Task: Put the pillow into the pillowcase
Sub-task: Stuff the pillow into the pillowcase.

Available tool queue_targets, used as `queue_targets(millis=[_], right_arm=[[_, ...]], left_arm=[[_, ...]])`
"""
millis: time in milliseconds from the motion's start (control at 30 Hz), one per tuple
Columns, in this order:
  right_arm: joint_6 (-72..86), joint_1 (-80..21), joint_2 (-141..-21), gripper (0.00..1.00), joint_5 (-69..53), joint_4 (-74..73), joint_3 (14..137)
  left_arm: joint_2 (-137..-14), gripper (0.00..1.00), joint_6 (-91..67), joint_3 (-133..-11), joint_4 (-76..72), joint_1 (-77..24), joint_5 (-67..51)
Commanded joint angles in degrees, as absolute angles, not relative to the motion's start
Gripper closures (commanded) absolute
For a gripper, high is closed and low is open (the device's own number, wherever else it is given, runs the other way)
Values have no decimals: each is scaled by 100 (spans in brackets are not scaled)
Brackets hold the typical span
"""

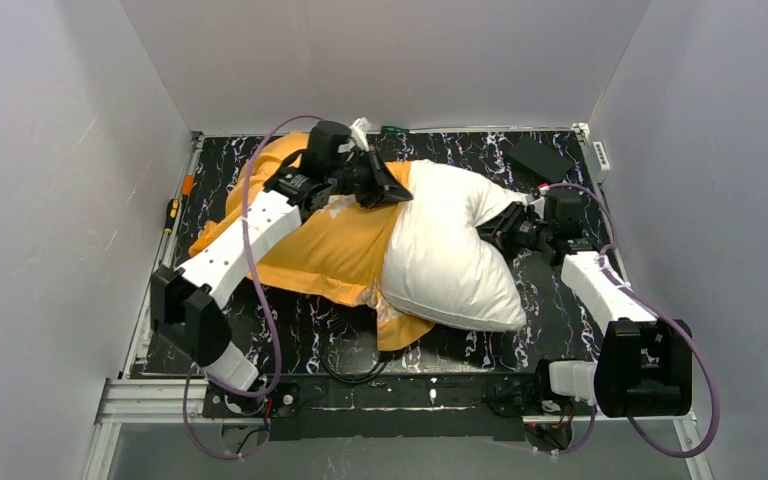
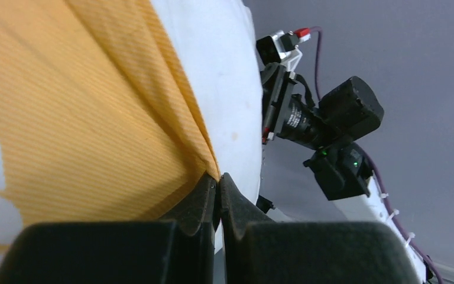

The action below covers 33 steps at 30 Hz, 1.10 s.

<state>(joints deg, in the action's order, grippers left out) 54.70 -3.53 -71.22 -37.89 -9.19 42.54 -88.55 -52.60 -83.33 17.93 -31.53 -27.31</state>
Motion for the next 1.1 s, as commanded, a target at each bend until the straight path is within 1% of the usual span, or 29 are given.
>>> queue_targets(millis=[0,100,200,300,500,567,667,767,900,967,1067], right_arm=[[7090,-1135,-7049,80,-4704,2097,4238],[7180,-1420,-7202,98,-4699,2454,4454],[7261,-1574,-7414,99,-4676,2588,4746],[7453,-1884,-7640,99,-4592,2867,4930],[7960,-2893,-8025,99,-4342,3751,4882],[7924,-3043,-8077,99,-4322,3697,4908],[7491,-2962,-7894,99,-4165,2880,5027],[6795,-2701,-7549,99,-3837,1611,5333],[6520,-2325,-7148,99,-3731,1037,5431],[6351,-2254,-6984,99,-3640,683,5411],[6159,-2239,-6841,99,-3660,281,5270]], left_arm=[[-9339,100,-6096,-9616,708,-4322,-4015],[-9954,100,-6397,-10458,545,-4835,-4147],[-10300,100,-6596,-10968,446,-5213,-4196],[-10471,100,-6850,-11117,219,-5433,-4212],[-10900,100,-7268,-11769,-169,-5623,-4330],[-10937,100,-7303,-11833,-176,-5635,-4357],[-10669,100,-6984,-11555,250,-5590,-4238],[-10223,100,-6854,-10817,445,-5415,-4071],[-9553,100,-6619,-9693,870,-5027,-3846],[-9274,100,-6156,-9370,1791,-4860,-3446],[-9089,100,-5217,-9310,3661,-4720,-2603]])
